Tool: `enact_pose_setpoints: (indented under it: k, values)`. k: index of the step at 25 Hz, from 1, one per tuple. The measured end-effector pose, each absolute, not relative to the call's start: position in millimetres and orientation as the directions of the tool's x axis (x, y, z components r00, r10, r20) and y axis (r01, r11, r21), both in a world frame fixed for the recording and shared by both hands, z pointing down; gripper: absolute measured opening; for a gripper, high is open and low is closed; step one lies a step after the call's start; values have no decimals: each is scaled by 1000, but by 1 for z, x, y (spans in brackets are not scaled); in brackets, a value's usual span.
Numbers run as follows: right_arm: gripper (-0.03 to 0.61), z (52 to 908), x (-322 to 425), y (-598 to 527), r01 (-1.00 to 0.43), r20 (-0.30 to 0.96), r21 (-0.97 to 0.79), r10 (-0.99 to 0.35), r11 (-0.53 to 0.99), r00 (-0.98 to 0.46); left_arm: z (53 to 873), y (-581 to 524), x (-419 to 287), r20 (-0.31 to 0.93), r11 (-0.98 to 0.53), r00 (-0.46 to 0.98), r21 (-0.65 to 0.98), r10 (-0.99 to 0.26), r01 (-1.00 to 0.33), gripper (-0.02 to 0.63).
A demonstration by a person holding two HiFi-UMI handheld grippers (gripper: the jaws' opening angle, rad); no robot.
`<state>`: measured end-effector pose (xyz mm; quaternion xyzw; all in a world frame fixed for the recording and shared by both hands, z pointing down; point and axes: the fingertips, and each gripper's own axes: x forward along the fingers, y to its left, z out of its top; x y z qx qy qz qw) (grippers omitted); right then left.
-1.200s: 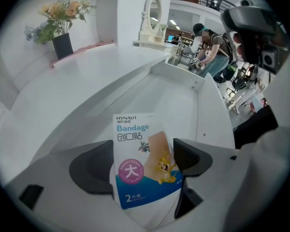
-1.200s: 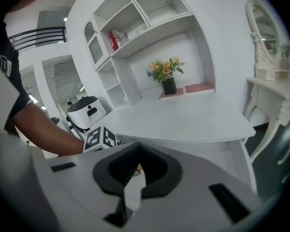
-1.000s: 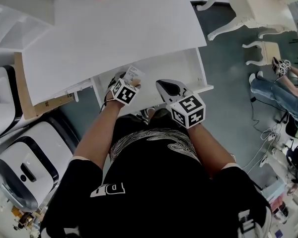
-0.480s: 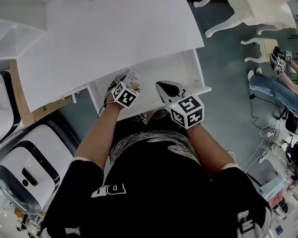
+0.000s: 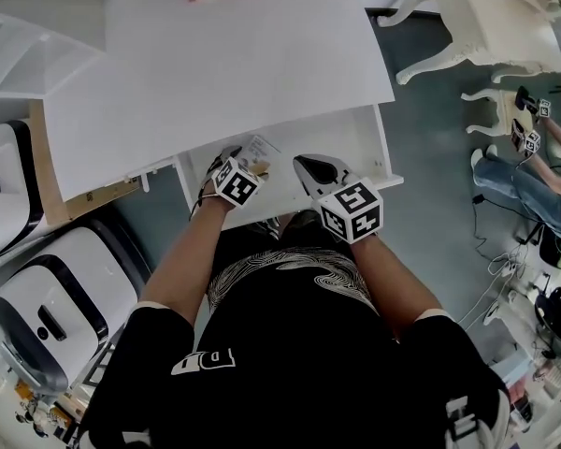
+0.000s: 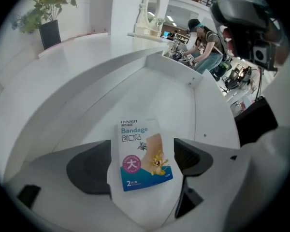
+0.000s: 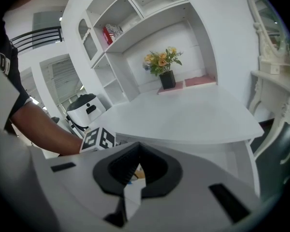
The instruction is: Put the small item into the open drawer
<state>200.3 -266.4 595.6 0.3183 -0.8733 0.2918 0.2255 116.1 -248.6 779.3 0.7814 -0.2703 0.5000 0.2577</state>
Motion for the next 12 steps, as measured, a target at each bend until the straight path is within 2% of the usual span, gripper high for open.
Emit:
enact_pose_setpoints:
  k: [8, 9, 10, 11, 12]
  values:
    - [9, 589, 181, -275, -647, 547, -365, -409, 669, -731, 724, -255, 101, 867, -667, 420, 148, -268, -730, 387]
    - [9, 588, 178, -276, -640, 542, -367, -404, 675, -737, 715, -257, 100, 859, -658, 424, 144, -288, -739, 357]
    - [9, 587, 176, -277, -633, 538, -369, -399, 681, -742, 706, -258, 99, 850, -651, 425, 135, -311, -747, 288]
    - [9, 586, 173, -277, -626, 535, -369, -394, 687, -748, 697, -259, 98, 840, -645, 427, 125, -336, -754, 189]
    - [9, 584, 170, -278, -619, 531, -370, -390, 693, -753, 687, -260, 97, 828, -639, 430, 117, -359, -760, 153]
